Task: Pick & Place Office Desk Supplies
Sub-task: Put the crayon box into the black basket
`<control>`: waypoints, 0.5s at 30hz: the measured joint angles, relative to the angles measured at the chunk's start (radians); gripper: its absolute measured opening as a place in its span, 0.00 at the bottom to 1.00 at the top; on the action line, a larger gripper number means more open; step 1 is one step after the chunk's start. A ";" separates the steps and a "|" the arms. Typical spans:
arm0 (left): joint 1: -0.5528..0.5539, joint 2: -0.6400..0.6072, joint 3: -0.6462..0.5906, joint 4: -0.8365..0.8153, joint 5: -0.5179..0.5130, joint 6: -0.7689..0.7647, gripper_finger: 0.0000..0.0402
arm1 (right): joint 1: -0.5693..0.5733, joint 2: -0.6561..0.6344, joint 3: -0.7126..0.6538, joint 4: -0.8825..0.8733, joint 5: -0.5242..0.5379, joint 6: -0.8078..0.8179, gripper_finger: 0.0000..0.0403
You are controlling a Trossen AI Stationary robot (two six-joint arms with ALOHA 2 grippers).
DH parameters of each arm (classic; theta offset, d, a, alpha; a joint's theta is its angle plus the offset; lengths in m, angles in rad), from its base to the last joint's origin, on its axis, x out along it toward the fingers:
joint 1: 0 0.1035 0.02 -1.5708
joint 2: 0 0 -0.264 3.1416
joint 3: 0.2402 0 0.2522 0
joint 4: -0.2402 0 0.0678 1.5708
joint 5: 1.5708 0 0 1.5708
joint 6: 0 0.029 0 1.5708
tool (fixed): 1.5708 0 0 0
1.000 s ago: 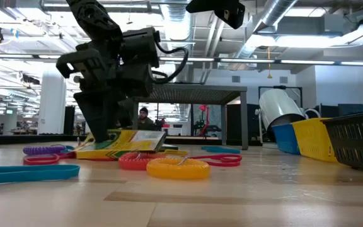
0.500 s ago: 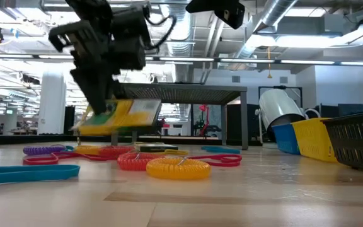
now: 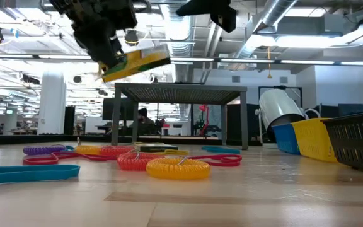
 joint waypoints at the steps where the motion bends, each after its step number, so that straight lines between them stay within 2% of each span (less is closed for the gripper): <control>1: 0.000 -0.015 0.000 0.012 -0.025 -0.012 0.01 | -0.010 0.000 0.001 0.008 0.001 0.032 0.38; 7: 0.000 -0.085 0.001 0.035 -0.080 -0.042 0.01 | -0.052 0.000 0.000 0.051 0.050 0.101 0.45; 15: 0.000 -0.139 0.000 0.037 -0.080 -0.065 0.01 | -0.106 0.000 0.000 0.053 0.049 0.101 0.44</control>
